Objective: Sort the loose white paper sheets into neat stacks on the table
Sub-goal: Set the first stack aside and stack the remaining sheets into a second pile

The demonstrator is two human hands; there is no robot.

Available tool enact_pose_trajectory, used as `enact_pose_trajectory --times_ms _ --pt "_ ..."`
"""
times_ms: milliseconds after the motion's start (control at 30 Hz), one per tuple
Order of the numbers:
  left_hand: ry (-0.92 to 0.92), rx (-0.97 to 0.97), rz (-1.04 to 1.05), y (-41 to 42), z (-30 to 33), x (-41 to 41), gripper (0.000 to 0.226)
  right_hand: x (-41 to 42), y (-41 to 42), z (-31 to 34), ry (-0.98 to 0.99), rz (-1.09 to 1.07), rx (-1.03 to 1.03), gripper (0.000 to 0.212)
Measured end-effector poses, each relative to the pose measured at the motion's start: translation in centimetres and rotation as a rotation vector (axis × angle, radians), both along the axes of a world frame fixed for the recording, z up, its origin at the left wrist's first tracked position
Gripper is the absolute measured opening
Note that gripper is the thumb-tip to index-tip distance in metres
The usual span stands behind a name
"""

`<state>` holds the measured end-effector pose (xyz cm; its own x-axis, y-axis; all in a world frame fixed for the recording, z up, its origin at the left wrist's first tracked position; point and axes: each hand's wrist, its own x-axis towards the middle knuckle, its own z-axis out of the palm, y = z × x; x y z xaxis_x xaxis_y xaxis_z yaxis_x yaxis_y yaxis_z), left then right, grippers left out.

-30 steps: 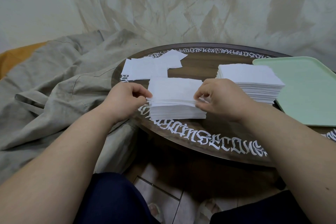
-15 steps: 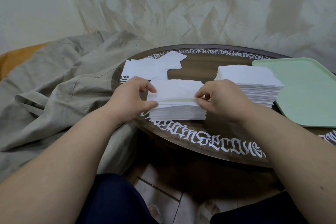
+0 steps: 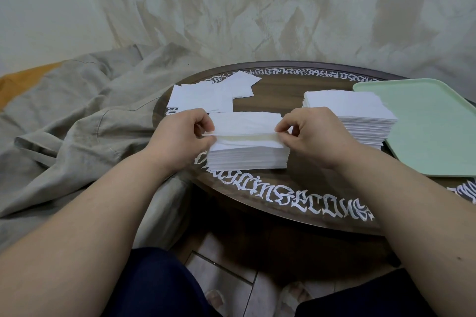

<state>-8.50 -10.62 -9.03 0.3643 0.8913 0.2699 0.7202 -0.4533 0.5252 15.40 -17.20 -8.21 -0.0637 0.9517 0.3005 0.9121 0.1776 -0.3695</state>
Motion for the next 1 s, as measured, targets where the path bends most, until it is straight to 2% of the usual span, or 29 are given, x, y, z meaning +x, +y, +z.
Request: enact_pose_trajectory --times_ms 167,367,633,800,1000 --pt "0.026 0.044 0.028 0.3 0.1 0.4 0.027 0.3 -0.1 0.1 0.096 -0.021 0.08 0.005" --pt "-0.09 0.226 0.022 0.7 0.9 1.8 0.014 1.3 -0.2 0.4 0.086 0.0 0.36 0.005" --pt "0.018 0.106 -0.046 0.0 0.7 1.0 0.021 1.8 -1.2 0.2 0.075 -0.028 0.033 0.011" --pt "0.07 0.037 -0.063 -0.3 0.5 0.7 0.017 1.4 -1.5 0.1 0.027 -0.034 -0.034 0.01" --pt "0.092 0.08 -0.058 -0.1 0.3 1.2 0.015 1.3 -1.3 0.0 0.021 -0.032 -0.037 0.009"
